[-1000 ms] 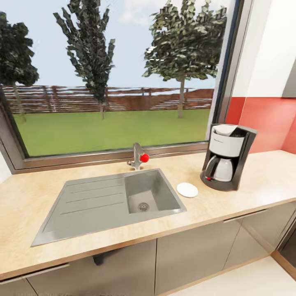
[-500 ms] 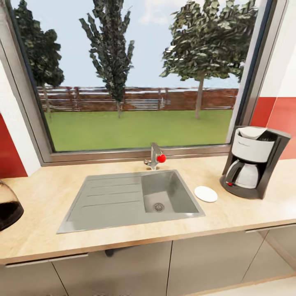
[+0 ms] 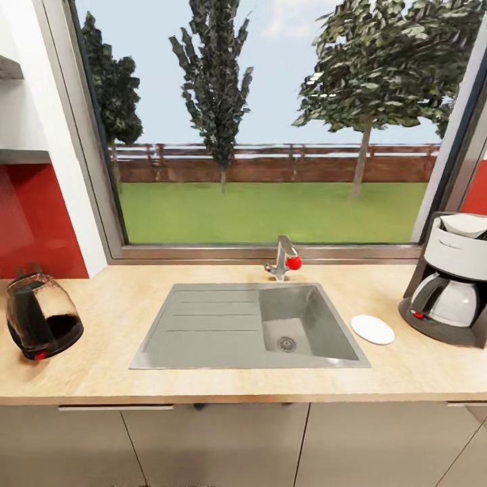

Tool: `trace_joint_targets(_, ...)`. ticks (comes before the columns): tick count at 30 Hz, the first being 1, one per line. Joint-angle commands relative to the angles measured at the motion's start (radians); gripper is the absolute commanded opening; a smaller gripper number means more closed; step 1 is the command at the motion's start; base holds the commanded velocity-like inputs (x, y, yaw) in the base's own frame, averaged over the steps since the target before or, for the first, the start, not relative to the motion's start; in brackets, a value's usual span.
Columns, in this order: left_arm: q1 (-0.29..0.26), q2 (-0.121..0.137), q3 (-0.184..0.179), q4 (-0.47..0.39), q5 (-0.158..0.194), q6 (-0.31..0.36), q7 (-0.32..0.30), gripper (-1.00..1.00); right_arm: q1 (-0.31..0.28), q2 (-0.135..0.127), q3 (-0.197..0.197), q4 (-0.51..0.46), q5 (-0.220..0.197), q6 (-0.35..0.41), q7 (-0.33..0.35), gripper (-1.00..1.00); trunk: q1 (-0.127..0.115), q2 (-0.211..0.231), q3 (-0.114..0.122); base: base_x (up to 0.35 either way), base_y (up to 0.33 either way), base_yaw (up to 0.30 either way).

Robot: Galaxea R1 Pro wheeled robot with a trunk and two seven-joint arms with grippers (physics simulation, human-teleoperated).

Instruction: Set up a coffee station on the kitchen countertop: keep the coffee maker on the countertop, move the bottle of coffee from the kitchen shelf to the counter next to the coffee maker, place a paper coffee filter on top of the coffee maker, put the saucer next to the coffee maker with the coffee cup on the saucer, and place the electric kettle next to the coffee maker.

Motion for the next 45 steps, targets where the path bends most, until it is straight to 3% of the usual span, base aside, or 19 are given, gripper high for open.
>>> trace_joint_targets(1,-0.001,0.0,0.008,0.002,-0.006,-0.004,-0.003,1.0,-0.001,0.0,0.0,0.0,0.007,-0.003,0.0,1.0,0.0,-0.001,-0.001,0.0,0.0,0.271)
trace_joint_targets(35,-0.001,0.003,0.008,0.002,-0.006,-0.004,-0.003,1.0,-0.001,0.0,0.0,0.0,0.009,-0.003,0.0,1.0,0.0,-0.001,-0.001,0.0,0.0,0.271)
trace_joint_targets(45,-0.001,0.003,0.008,0.002,-0.006,-0.004,-0.003,1.0,-0.001,0.001,0.0,0.001,0.008,-0.003,-0.001,1.0,0.0,-0.001,-0.001,0.0,0.174,0.151)
